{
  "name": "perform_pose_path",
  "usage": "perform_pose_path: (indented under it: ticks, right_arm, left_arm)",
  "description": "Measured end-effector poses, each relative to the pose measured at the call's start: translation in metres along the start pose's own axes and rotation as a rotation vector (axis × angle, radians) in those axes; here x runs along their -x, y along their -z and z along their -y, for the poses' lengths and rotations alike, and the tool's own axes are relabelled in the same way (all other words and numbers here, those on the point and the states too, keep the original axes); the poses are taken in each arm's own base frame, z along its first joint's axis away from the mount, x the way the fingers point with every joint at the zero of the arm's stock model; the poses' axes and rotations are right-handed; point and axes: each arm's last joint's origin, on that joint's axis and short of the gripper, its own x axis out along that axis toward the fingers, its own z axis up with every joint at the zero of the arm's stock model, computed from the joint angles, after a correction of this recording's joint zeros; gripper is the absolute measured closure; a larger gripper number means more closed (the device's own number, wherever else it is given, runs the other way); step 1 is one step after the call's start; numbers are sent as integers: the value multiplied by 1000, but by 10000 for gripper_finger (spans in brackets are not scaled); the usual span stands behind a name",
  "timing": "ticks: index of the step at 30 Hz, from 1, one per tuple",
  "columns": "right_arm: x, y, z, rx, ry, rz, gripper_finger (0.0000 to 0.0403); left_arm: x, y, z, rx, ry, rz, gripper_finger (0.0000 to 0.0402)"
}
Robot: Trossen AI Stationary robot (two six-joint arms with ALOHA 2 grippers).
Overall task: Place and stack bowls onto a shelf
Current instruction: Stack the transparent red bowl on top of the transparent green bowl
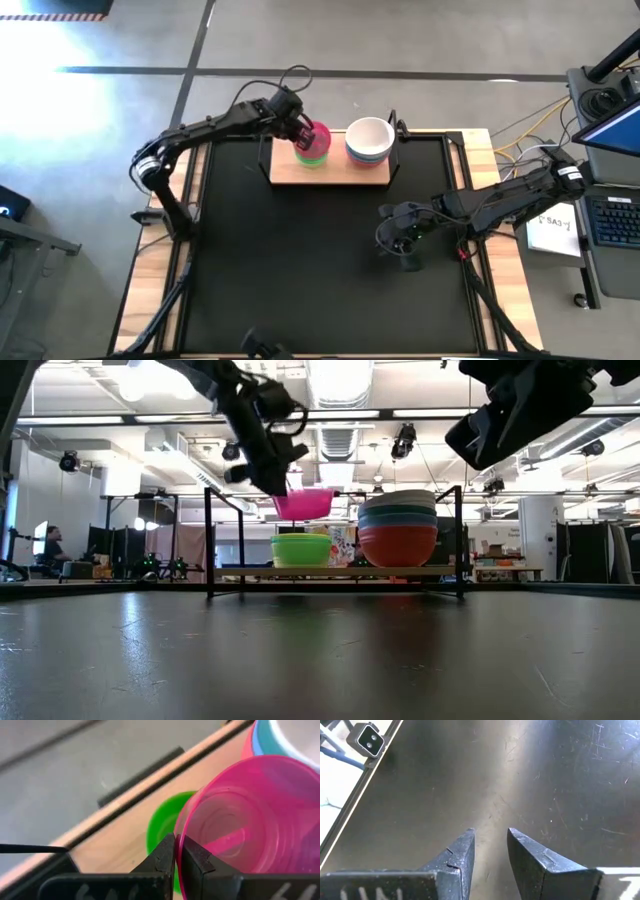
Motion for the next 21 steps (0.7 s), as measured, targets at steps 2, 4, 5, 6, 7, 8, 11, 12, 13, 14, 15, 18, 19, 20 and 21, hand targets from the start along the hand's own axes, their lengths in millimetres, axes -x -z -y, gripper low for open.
perform_pose_path:
  ticks: [2, 4, 5, 6, 7, 8, 11, 12, 13, 14, 15, 18, 19, 20, 21]
  right_arm:
    - [0, 0, 0, 1, 0, -3, 298]
    - [-1, 0, 0, 1, 0, -4, 298]
    - [-1, 0, 0, -1, 0, -6, 298]
    - [-1, 0, 0, -1, 0, -5, 298]
    - [-1, 0, 0, -1, 0, -5, 298]
    - [-1, 1, 0, -2, 0, -8, 298]
    - [-1, 1, 0, -11, 0, -9, 298]
    - [-1, 1, 0, -11, 0, -9, 298]
    - [-1, 1, 0, -11, 0, -10, 298]
    - [-1, 1, 0, -11, 0, -10, 298]
    - [-1, 1, 0, -11, 0, -10, 298]
    - [-1, 1, 0, -10, 0, -10, 298]
    - [-1, 1, 0, -10, 0, -10, 298]
    - [-1, 1, 0, -9, 0, -10, 298]
    - [-1, 1, 0, -9, 0, -10, 298]
  left_arm:
    - [-7, 0, -6, 22, 21, -25, 401]
    - [-13, 0, -11, 38, 14, -39, 401]
    - [-16, 0, -13, 45, 8, -45, 401]
    - [-20, 0, -15, 51, 4, -53, 401]
    - [-24, 1, -17, 55, -2, -63, 401]
    - [-28, 1, -18, 57, -4, -71, 401]
    - [-32, 2, -19, 55, 1, -85, 401]
    - [-33, 2, -19, 52, 2, -87, 401]
    - [-34, 3, -19, 49, 2, -91, 401]
    - [-36, 3, -19, 48, 1, -95, 401]
    - [-38, 4, -19, 47, 0, -99, 401]
    - [-41, 4, -19, 37, -3, -105, 401]
    - [-43, 5, -19, 36, -4, -109, 401]
    - [-45, 5, -19, 30, -6, -114, 401]
    - [-47, 6, -20, 25, -14, -118, 401]
